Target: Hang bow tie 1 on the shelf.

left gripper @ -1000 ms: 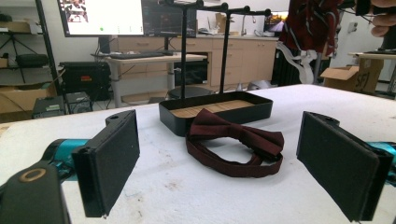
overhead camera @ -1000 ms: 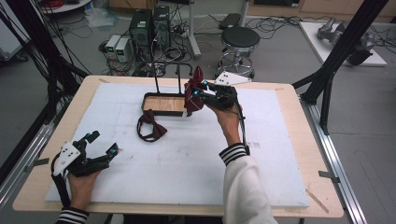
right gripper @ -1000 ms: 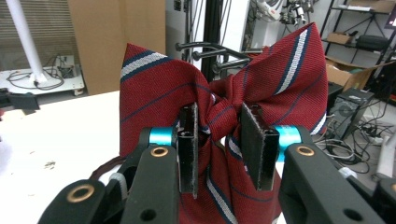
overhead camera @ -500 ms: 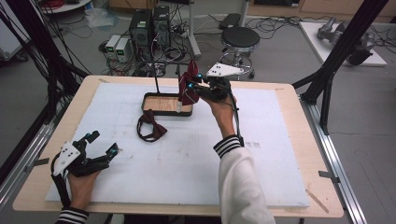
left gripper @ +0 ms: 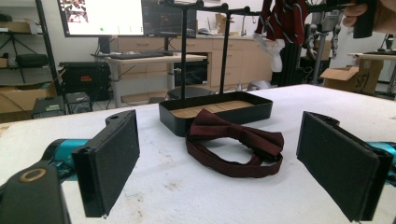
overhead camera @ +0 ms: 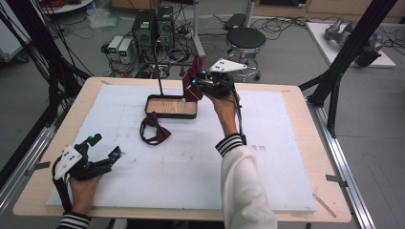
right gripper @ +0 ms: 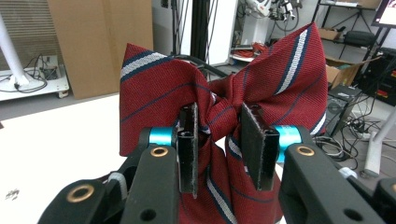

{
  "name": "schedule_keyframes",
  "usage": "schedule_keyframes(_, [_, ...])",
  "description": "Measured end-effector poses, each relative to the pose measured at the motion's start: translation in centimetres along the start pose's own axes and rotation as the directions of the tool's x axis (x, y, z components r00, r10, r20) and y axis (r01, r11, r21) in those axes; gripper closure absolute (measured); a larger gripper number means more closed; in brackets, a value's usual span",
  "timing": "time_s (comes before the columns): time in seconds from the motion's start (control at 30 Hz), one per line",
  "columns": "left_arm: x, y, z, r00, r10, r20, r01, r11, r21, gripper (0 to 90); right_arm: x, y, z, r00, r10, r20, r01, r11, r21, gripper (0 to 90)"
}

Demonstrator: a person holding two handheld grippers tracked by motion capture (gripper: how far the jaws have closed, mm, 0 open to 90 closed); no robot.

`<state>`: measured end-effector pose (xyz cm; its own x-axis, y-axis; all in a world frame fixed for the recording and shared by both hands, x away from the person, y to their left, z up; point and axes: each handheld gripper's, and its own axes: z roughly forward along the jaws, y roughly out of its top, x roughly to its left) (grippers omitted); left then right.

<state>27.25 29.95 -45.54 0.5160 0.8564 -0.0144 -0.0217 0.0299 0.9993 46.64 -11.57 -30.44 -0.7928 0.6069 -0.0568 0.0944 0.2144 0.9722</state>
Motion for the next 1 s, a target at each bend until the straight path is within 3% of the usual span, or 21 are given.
schedule_keyframes(0.23, [0.0,0.0,0.0,1.0,-0.001,-0.001,0.001,1.0,0.0,13.6,-0.3,0.2,0.6,1.0,0.008,0.001,-0.008,1.0,-0.002,69.5])
schedule_keyframes(0.63, [0.0,0.0,0.0,1.0,0.001,-0.001,-0.001,1.0,-0.001,13.6,-1.5,-0.4,0.4,0.9984,0.034,0.046,-0.034,0.999,0.002,69.3])
schedule_keyframes(1.0, [0.0,0.0,0.0,1.0,0.001,-0.001,-0.001,1.0,0.0,13.6,-2.6,-0.9,-0.2,0.9935,0.065,0.093,-0.069,0.997,0.038,69.2])
